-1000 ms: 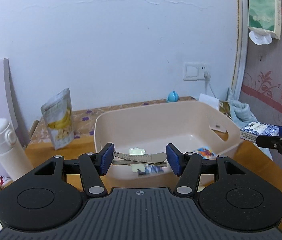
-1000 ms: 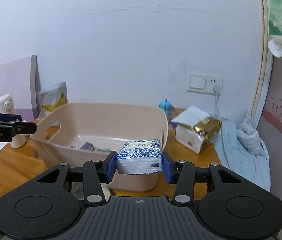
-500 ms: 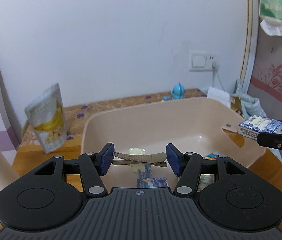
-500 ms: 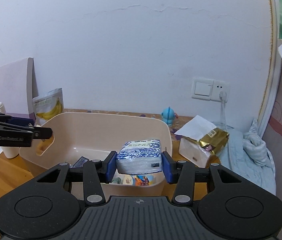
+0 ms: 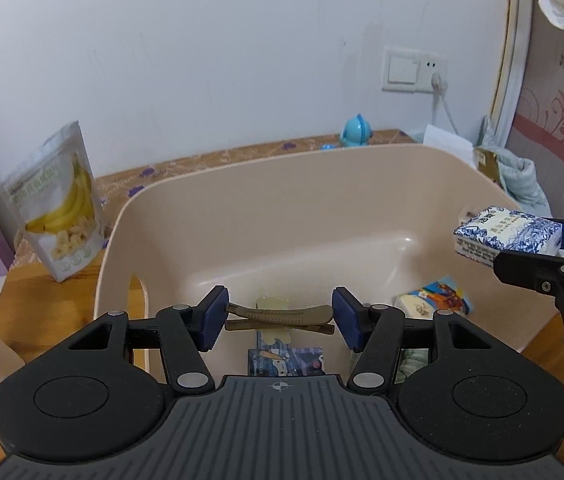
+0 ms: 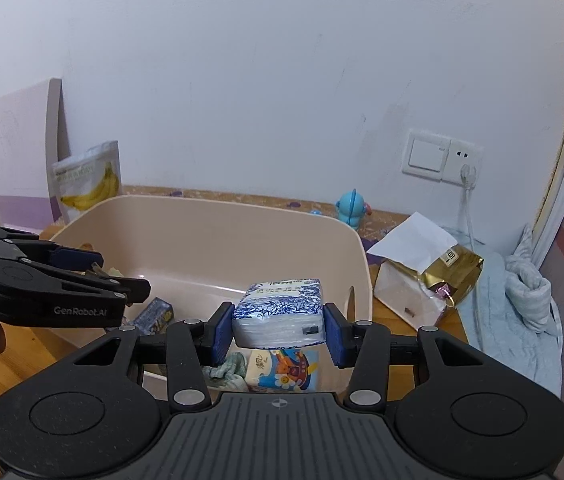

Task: Organize objects
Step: 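Carry clip and tea box over the bin and open both tools, then withdraw both tools from the bin toward the remaining items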

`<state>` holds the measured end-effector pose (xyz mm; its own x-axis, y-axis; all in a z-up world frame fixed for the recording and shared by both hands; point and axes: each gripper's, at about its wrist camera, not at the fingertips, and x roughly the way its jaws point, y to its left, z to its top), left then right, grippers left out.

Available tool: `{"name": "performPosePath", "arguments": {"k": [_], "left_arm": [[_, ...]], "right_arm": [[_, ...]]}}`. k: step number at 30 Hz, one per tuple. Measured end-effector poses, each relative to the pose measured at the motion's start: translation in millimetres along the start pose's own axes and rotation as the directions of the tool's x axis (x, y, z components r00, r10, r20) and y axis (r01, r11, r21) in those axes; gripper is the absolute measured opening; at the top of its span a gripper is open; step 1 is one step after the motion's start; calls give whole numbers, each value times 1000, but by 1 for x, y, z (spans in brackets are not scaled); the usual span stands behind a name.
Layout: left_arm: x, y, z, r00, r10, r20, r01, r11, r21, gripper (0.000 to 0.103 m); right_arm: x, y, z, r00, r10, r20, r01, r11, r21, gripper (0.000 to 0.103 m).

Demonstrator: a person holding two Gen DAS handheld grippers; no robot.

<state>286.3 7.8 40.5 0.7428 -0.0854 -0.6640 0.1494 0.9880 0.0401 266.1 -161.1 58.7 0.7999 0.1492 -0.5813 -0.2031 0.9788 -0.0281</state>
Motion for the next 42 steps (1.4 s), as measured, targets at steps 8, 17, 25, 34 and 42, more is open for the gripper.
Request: {"name": "performPosePath", "arguments": {"k": [8, 17, 25, 34, 42], "left_arm": [[12, 2, 0, 999, 19, -49, -20, 1000, -6, 59], [12, 3, -3, 997, 45, -68, -46, 999, -6, 59], [2, 7, -1, 997, 50, -56, -51, 998, -28, 74], [-22, 7, 0, 997, 69, -14, -70, 997, -23, 82], [-50, 9, -6, 997, 74, 24, -73, 997, -24, 83]], "right_arm": [[18, 2, 2, 999, 6, -46, -7, 1000, -5, 45], [31, 4, -6, 995, 21, -97, -21, 1000, 2, 46], [22, 2, -7, 997, 36, -72, -35, 999, 14, 59], [-2, 1, -5, 999, 45, -23, -45, 999, 15, 78], [-23, 4, -9, 999, 45, 6, -45, 999, -1, 88]]}}
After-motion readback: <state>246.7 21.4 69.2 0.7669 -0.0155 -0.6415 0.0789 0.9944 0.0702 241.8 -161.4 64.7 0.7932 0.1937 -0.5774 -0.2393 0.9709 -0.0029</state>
